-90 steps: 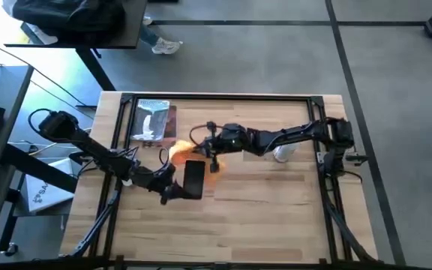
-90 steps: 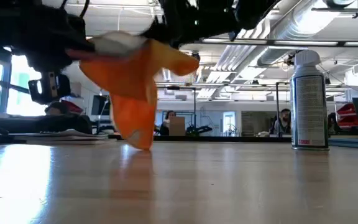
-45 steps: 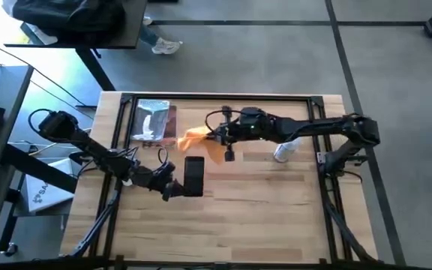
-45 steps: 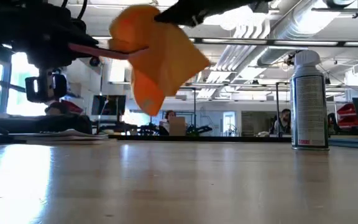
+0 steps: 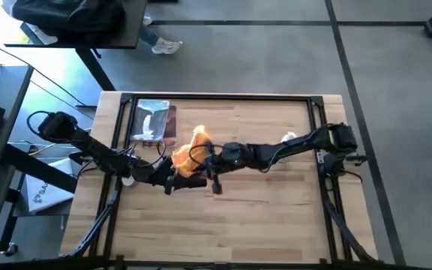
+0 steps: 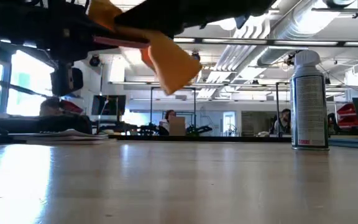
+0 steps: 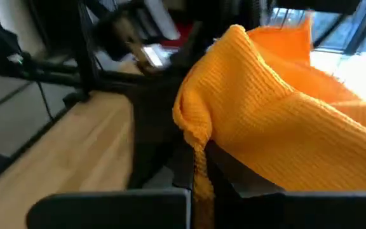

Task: Apply microfiber cloth
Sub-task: Wipe the front and back of the cellphone with the yellow microfiber cloth

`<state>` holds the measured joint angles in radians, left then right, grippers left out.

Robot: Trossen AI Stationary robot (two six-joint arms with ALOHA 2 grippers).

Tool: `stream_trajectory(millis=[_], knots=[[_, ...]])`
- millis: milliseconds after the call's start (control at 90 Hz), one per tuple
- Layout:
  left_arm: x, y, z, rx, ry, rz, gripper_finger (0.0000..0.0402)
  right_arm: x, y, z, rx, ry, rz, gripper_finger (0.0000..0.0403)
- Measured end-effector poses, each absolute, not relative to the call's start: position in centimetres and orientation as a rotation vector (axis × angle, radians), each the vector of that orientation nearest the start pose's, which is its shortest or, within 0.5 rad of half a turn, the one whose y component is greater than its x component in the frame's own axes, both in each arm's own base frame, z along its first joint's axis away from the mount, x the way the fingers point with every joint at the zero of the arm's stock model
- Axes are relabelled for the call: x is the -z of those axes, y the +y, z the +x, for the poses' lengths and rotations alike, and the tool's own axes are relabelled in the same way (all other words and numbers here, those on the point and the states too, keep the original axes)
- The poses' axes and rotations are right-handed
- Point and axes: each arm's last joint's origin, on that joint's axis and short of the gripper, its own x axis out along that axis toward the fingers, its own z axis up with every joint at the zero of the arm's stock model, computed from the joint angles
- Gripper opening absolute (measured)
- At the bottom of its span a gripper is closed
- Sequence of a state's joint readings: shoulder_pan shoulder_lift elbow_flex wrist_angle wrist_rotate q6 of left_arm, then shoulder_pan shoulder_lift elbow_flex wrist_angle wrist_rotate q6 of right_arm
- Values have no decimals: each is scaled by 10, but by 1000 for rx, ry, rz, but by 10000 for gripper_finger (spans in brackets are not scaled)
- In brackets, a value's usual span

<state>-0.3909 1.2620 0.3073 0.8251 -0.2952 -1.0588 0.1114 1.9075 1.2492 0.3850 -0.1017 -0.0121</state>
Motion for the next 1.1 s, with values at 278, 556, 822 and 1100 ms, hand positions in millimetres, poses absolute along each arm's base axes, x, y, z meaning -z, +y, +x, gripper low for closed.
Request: stream_trajectory(millis=[278,556,822,1100], knots=[[-181,-77,211,2,111,-958,13,-221,74,425,-89,281,18,0],[-200,-74,202,13,9,-926,13,-229,94,417,152,252,-84,0],[-208,-70,199,-27,-62,-960,13,-233,107,412,318,216,-253,0],[-215,-68,199,-64,-157,-986,13,-240,103,413,419,156,-275,0]])
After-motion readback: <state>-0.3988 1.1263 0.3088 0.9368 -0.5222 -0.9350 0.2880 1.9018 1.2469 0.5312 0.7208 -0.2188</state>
